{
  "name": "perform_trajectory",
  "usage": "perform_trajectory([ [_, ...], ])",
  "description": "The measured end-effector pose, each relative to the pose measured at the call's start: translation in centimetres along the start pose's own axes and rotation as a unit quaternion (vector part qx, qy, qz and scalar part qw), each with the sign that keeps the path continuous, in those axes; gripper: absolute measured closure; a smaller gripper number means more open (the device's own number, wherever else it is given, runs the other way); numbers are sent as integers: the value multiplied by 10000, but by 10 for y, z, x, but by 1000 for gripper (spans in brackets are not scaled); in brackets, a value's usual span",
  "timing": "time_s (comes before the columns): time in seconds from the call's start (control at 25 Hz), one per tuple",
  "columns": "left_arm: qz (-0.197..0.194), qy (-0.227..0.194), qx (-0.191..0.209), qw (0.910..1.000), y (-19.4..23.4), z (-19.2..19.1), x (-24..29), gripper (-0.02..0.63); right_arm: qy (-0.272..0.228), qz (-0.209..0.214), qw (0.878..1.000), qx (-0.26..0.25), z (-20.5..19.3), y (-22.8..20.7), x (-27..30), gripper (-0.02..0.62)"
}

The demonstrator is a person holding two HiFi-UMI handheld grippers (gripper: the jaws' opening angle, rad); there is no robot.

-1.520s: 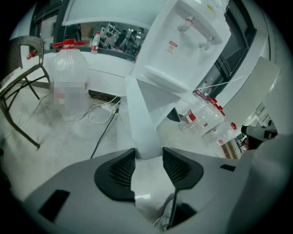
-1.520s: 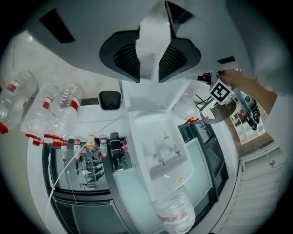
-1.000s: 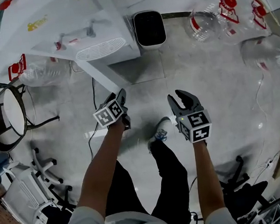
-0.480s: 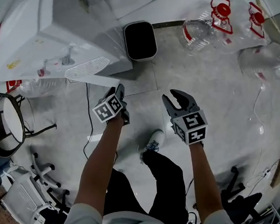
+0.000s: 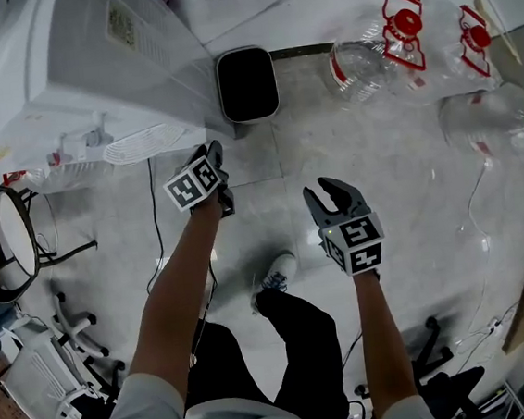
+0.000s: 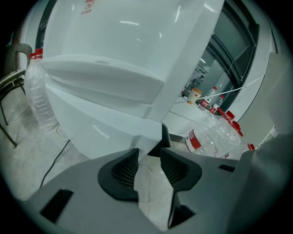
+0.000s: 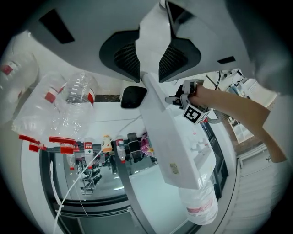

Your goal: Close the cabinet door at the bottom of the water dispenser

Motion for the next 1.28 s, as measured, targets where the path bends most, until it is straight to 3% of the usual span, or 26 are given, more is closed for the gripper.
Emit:
perform_trajectory([
  [0.2, 35, -118, 338, 9994, -5, 12, 12, 444, 4, -38, 10000, -1, -3, -5, -13, 442],
  [0.4, -240, -128, 442, 9987, -21, 20, 2, 447, 63, -101, 9999, 89, -10, -6, -31, 442],
  [0.64, -322, -8, 459, 9984, -27, 23, -50, 490, -22, -217, 9998, 10, 22, 17, -67, 440],
  [0.76, -443, 106, 870, 9952, -34, 28, -91, 507, -147, -330, 9993, -89, 49, 35, -94, 440],
  [0.84, -676, 242, 1370, 9880, -42, 29, -125, 551, -181, -385, 9990, -101, 67, 50, -114, 448],
  [0.96, -1108, 230, 2204, 9688, -58, 41, -183, 577, -429, -437, 9981, 40, 103, 78, -141, 482],
  [1.16, -1722, -276, 3073, 9355, -75, 101, -287, 587, -919, -740, 9929, -159, 175, 140, -190, 527],
  [1.28, -1888, -679, 3668, 9084, -78, 146, -367, 588, -1249, -862, 9869, -544, 229, 191, -223, 545],
])
Point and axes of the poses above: the fingertips, and each gripper's own axes: x forward along the fingers, y to its left, z out of its top, the point moved 4 cm from there along -x, backward along the fingers, and after that the axes turned 3 degrees about -x, right-handed, at the moved point
